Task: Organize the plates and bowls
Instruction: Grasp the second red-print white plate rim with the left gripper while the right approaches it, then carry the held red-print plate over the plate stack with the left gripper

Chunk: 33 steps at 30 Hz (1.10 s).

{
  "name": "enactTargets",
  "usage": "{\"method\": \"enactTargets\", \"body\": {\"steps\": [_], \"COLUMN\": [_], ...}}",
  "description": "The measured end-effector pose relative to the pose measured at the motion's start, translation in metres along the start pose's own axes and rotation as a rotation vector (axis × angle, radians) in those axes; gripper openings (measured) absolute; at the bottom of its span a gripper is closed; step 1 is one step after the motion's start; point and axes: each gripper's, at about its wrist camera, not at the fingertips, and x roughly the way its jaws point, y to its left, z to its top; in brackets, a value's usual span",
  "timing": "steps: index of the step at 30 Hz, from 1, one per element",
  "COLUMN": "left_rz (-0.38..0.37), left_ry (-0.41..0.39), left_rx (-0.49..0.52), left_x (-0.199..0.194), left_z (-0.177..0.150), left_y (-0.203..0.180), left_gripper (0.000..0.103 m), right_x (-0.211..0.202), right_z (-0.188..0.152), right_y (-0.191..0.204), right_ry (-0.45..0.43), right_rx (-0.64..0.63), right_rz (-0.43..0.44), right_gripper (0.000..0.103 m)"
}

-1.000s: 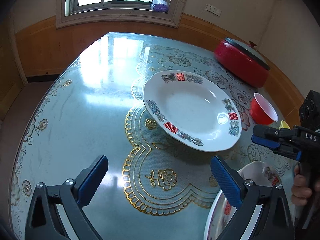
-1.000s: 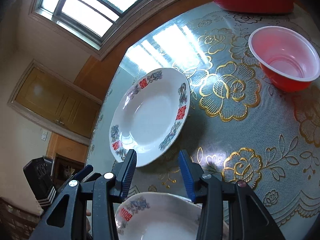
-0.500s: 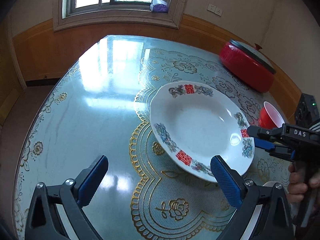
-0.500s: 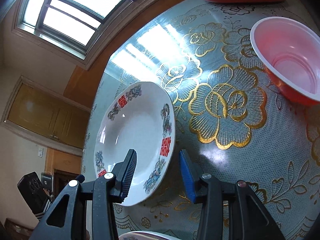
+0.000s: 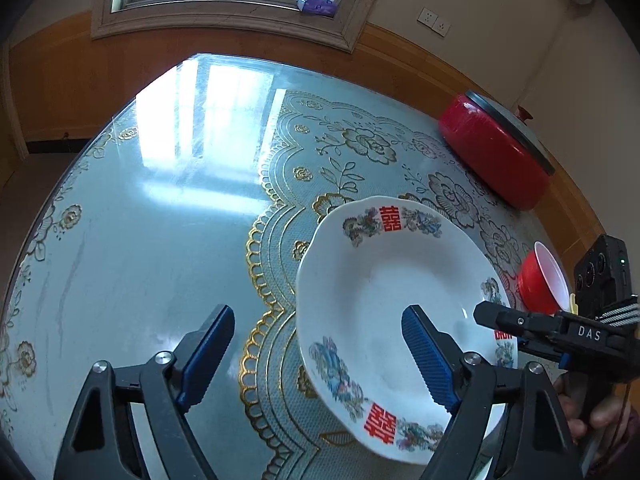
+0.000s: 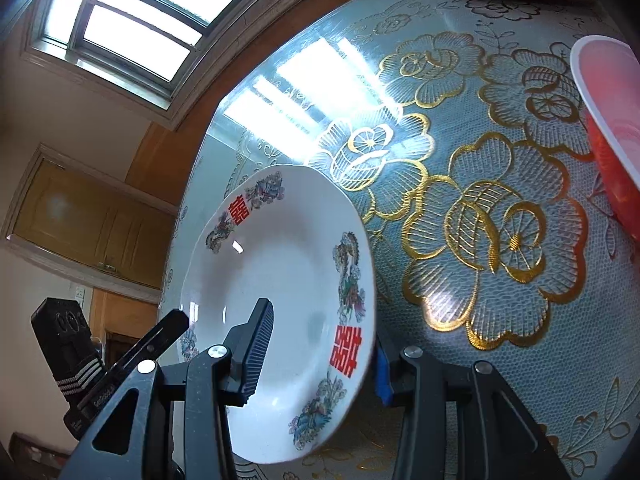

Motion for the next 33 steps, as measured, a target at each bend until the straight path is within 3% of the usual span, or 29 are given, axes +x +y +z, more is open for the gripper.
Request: {"method": "enactTargets", "body": {"steps": [4, 9, 15, 17, 24, 33], "left_rz": [-0.026, -0.045, -0.027, -0.011, -0.017, -0.010], "left_ry": [0.029, 0.067, 0.046, 0.034, 0.025, -0.024], "left_rx": [-0.005, 0.037, 0.034, 0.057, 0.079, 0.094], "left_x": [0.017, 0.033, 0.032, 0.026, 0.002, -0.029], "left_z": [0.011, 0.013, 0.013, 0.008, -0.018, -0.042], "left_y": [0.001, -0.007, -0.001, -0.001, -0.001, -0.003], "left_gripper": [0.069, 0.036, 0.030, 0.030, 0.029, 0.029], "right_x": [0.004, 0.004, 0.004, 0.004, 0.000, -0.016], "right_z": [0.003, 0.002, -0.001, -0.003, -0.023, -0.041], "right_y": [0.003, 0.001, 0.007, 0.010, 0.031, 0.042], "right_ry": [-0.004, 0.003, -0.012, -0.005, 0.002, -0.054], "right_rx": [-0.013, -0.027, -0.084, -0.118, -0.257, -0.310], "right_rz": [-0.002, 0.008, -0.028, -0.067, -0.174, -0.150], "right_gripper": [0.047, 0.047, 0.044, 0.038, 0.037, 0.037]}}
